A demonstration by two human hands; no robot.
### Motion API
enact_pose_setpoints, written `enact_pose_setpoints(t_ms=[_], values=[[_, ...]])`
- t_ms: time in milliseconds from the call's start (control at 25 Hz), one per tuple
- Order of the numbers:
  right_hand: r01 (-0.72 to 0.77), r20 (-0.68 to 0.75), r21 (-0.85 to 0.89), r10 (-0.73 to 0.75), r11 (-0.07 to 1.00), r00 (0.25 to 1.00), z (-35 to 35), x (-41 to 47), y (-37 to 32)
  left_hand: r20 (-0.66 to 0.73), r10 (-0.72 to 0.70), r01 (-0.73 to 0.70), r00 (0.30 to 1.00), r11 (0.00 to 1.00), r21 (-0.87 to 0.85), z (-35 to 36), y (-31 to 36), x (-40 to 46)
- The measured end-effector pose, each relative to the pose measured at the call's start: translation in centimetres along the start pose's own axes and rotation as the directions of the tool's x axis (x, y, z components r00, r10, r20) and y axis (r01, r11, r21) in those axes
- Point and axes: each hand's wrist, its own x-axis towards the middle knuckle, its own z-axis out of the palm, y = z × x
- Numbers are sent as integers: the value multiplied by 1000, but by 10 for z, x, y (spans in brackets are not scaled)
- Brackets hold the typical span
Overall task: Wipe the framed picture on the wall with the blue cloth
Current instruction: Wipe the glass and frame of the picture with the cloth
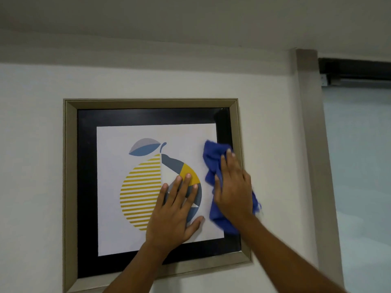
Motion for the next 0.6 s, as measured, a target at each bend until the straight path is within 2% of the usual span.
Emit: enact_pose_setpoints(t_ms=[120, 240, 400, 520, 600], values=[[-17, -87, -39, 14, 999, 996, 2, 80, -8, -5, -8, 8, 1000, 1000, 5, 3, -1, 1], [-86, -180, 22, 88, 996, 980, 11, 91, -12, -13, -8, 8, 1000, 1000, 7, 3, -1, 0], [-80, -219, 201, 124, 976, 968, 23, -5, -13, -16, -7, 7, 1000, 1000, 16, 3, 0, 1], [-102, -125, 231, 134, 968, 983, 28, -97, -9, -9, -4, 4, 1000, 1000, 9, 4, 0, 1], [-111, -72, 240, 132, 964, 989, 29, -117, -6, -9, 1, -1, 1000, 1000, 12, 4, -1, 1]])
